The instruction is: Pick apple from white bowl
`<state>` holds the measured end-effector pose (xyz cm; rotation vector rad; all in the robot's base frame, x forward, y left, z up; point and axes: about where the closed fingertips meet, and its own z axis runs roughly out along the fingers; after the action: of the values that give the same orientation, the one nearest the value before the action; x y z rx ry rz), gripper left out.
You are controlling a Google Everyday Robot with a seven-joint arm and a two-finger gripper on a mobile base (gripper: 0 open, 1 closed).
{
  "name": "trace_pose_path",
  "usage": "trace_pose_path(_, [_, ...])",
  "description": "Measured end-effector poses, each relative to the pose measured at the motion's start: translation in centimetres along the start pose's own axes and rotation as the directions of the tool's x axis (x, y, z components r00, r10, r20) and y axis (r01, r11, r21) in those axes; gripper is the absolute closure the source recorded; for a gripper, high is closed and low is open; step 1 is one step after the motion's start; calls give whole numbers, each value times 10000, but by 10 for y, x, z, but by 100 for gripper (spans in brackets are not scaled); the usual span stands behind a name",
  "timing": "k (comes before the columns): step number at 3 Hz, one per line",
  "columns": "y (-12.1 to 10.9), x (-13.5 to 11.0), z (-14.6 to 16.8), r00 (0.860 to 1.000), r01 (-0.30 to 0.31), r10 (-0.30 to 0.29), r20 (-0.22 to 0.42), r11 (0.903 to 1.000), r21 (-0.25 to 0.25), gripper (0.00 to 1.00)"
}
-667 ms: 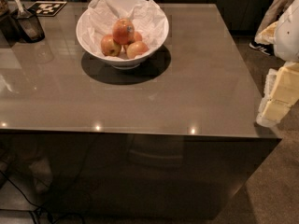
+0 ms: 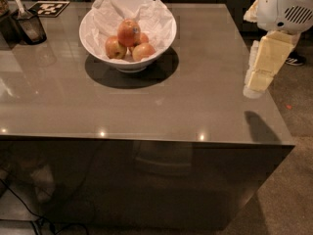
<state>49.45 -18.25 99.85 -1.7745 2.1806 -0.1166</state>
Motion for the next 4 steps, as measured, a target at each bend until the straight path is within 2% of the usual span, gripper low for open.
trace_pose_path(1, [-2, -2, 1, 10000, -1, 0, 47, 10000, 37, 0])
trace_pose_path(2, [-24, -39, -1, 9983, 118, -132, 570, 9996, 256, 0])
trace_pose_path(3, [-55, -86, -9, 9937, 689, -722, 857, 9968, 408, 0])
trace_pose_path(4, [-91, -137, -16, 9859, 1204, -1295, 1061, 9888, 878, 0])
